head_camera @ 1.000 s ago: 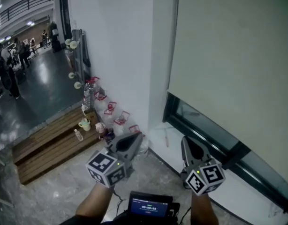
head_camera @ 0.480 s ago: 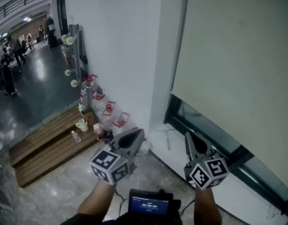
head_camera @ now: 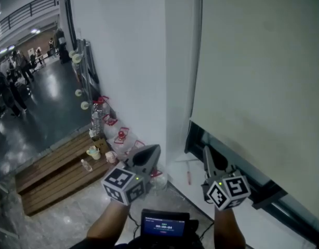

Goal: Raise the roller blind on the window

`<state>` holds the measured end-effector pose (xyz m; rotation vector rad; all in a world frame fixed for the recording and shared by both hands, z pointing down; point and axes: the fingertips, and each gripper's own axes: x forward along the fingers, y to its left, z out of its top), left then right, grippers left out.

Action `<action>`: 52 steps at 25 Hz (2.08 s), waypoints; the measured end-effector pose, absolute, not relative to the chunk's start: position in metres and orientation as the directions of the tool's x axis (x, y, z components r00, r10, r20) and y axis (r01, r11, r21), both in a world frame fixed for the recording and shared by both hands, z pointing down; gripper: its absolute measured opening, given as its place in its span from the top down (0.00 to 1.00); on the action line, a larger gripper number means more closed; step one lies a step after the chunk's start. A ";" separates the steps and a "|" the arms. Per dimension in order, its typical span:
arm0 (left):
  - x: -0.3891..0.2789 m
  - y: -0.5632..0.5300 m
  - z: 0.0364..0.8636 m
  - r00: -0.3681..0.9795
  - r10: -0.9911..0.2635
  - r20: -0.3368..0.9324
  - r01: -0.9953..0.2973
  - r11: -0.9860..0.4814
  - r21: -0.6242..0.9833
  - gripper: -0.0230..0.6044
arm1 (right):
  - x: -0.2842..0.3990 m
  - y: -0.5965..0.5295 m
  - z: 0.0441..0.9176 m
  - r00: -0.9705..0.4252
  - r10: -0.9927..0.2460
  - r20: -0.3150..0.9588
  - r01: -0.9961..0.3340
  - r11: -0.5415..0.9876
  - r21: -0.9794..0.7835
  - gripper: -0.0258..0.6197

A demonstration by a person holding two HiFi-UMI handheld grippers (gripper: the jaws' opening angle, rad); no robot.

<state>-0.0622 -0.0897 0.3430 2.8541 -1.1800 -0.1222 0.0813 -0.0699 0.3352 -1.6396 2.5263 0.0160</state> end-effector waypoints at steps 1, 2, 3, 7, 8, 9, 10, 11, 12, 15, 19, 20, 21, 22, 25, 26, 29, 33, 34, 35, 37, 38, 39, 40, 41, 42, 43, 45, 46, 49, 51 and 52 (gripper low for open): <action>-0.057 -0.099 0.339 0.702 -0.710 -0.054 -0.707 -0.704 0.070 0.97 | 0.084 -0.080 0.334 -0.423 -0.898 -0.120 -0.900 0.432 -0.062 0.96; -0.052 -0.109 0.336 0.697 -0.715 -0.055 -0.712 -0.699 0.067 0.97 | 0.087 -0.091 0.333 -0.437 -0.891 -0.120 -0.893 0.446 -0.064 0.96; -0.047 -0.119 0.332 0.691 -0.720 -0.056 -0.718 -0.694 0.064 0.97 | 0.092 -0.102 0.331 -0.442 -0.889 -0.118 -0.889 0.452 -0.069 0.96; -0.024 -0.159 0.329 0.665 -0.745 -0.053 -0.745 -0.666 0.034 0.97 | 0.114 -0.145 0.320 -0.458 -0.880 -0.127 -0.880 0.469 -0.079 0.95; -0.019 -0.166 0.328 0.661 -0.749 -0.055 -0.748 -0.663 0.037 0.97 | 0.118 -0.153 0.317 -0.473 -0.871 -0.134 -0.872 0.484 -0.069 0.95; -0.015 -0.172 0.327 0.657 -0.751 -0.058 -0.750 -0.660 0.045 0.97 | 0.121 -0.160 0.316 -0.485 -0.863 -0.140 -0.866 0.496 -0.064 0.95; -0.012 -0.179 0.325 0.653 -0.755 -0.061 -0.753 -0.656 0.053 0.97 | 0.124 -0.167 0.316 -0.491 -0.859 -0.145 -0.861 0.504 -0.067 0.95; -0.010 -0.186 0.324 0.648 -0.759 -0.060 -0.757 -0.651 0.057 0.97 | 0.126 -0.175 0.316 -0.494 -0.856 -0.151 -0.858 0.508 -0.074 0.95; -0.009 -0.193 0.324 0.646 -0.762 -0.057 -0.759 -0.648 0.057 0.97 | 0.128 -0.183 0.316 -0.496 -0.854 -0.156 -0.855 0.512 -0.080 0.95; -0.005 -0.210 0.322 0.647 -0.760 -0.051 -0.759 -0.649 0.049 0.97 | 0.128 -0.205 0.318 -0.510 -0.846 -0.159 -0.847 0.525 -0.079 0.95; -0.002 -0.225 0.319 0.638 -0.768 -0.052 -0.767 -0.640 0.047 0.97 | 0.128 -0.223 0.314 -0.524 -0.838 -0.153 -0.838 0.539 -0.083 0.95; -0.002 -0.229 0.318 0.636 -0.770 -0.053 -0.768 -0.638 0.051 0.97 | 0.129 -0.229 0.313 -0.523 -0.839 -0.152 -0.838 0.538 -0.087 0.95; -0.002 -0.234 0.318 0.635 -0.771 -0.053 -0.769 -0.637 0.054 0.97 | 0.129 -0.235 0.312 -0.520 -0.841 -0.150 -0.840 0.536 -0.091 0.95; -0.003 -0.240 0.319 0.630 -0.775 -0.052 -0.773 -0.632 0.058 0.97 | 0.129 -0.242 0.311 -0.515 -0.844 -0.147 -0.842 0.531 -0.098 0.95; -0.012 -0.260 0.324 0.601 -0.798 -0.041 -0.795 -0.602 0.078 0.97 | 0.127 -0.266 0.307 -0.497 -0.857 -0.138 -0.851 0.513 -0.115 0.90; -0.015 -0.266 0.325 0.601 -0.798 -0.037 -0.794 -0.602 0.083 0.97 | 0.126 -0.275 0.306 -0.496 -0.858 -0.133 -0.853 0.510 -0.111 0.90; -0.017 -0.280 0.328 0.630 -0.776 -0.027 -0.772 -0.630 0.086 0.97 | 0.119 -0.305 0.304 -0.500 -0.859 -0.110 -0.854 0.510 -0.105 0.86; -0.009 -0.293 0.329 0.663 -0.749 0.004 -0.747 -0.661 0.066 0.97 | 0.119 -0.343 0.304 -0.484 -0.872 -0.077 -0.867 0.490 -0.088 0.78; -0.006 -0.295 0.330 0.672 -0.741 0.015 -0.740 -0.670 0.058 0.97 | 0.120 -0.351 0.303 -0.479 -0.875 -0.074 -0.871 0.484 -0.084 0.79; -0.003 -0.297 0.330 0.681 -0.732 0.021 -0.732 -0.679 0.051 0.97 | 0.121 -0.359 0.302 -0.473 -0.878 -0.075 -0.875 0.478 -0.080 0.78; 0.003 -0.302 0.330 0.699 -0.714 0.026 -0.715 -0.698 0.045 0.97 | 0.122 -0.378 0.300 -0.463 -0.883 -0.076 -0.881 0.468 -0.069 0.78; 0.004 -0.306 0.331 0.706 -0.708 0.027 -0.708 -0.704 0.049 0.97 | 0.121 -0.388 0.300 -0.460 -0.885 -0.071 -0.883 0.465 -0.062 0.78; 0.005 -0.310 0.333 0.709 -0.705 0.030 -0.705 -0.707 0.056 0.97 | 0.119 -0.397 0.301 -0.460 -0.886 -0.064 -0.885 0.463 -0.055 0.78; 0.005 -0.314 0.335 0.710 -0.703 0.035 -0.704 -0.708 0.063 0.97 | 0.116 -0.405 0.301 -0.461 -0.886 -0.055 -0.885 0.463 -0.047 0.77; 0.006 -0.317 0.338 0.711 -0.702 0.040 -0.703 -0.708 0.068 0.97 | 0.115 -0.412 0.301 -0.463 -0.885 -0.049 -0.885 0.465 -0.039 0.76; 0.007 -0.319 0.340 0.711 -0.701 0.046 -0.703 -0.708 0.070 0.97 | 0.114 -0.418 0.300 -0.465 -0.884 -0.047 -0.884 0.467 -0.034 0.73; 0.007 -0.320 0.342 0.711 -0.701 0.052 -0.703 -0.708 0.071 0.97 | 0.113 -0.423 0.297 -0.467 -0.883 -0.050 -0.883 0.469 -0.031 0.73; 0.006 -0.323 0.344 0.711 -0.701 0.057 -0.704 -0.707 0.070 0.97 | 0.111 -0.431 0.291 -0.473 -0.879 -0.064 -0.879 0.475 -0.031 0.73; 0.005 -0.324 0.344 0.711 -0.701 0.057 -0.704 -0.707 0.070 0.97 | 0.109 -0.436 0.288 -0.475 -0.877 -0.069 -0.878 0.478 -0.032 0.73; 0.003 -0.326 0.345 0.711 -0.701 0.061 -0.703 -0.707 0.070 0.97 | 0.105 -0.448 0.285 -0.474 -0.878 -0.071 -0.879 0.477 -0.028 0.73; 0.001 -0.326 0.347 0.708 -0.703 0.070 -0.707 -0.704 0.069 0.97 | 0.101 -0.453 0.285 -0.482 -0.874 -0.067 -0.875 0.484 -0.017 0.73; 0.000 -0.326 0.348 0.704 -0.706 0.074 -0.710 -0.701 0.070 0.97 | 0.100 -0.455 0.284 -0.490 -0.869 -0.067 -0.871 0.492 -0.014 0.73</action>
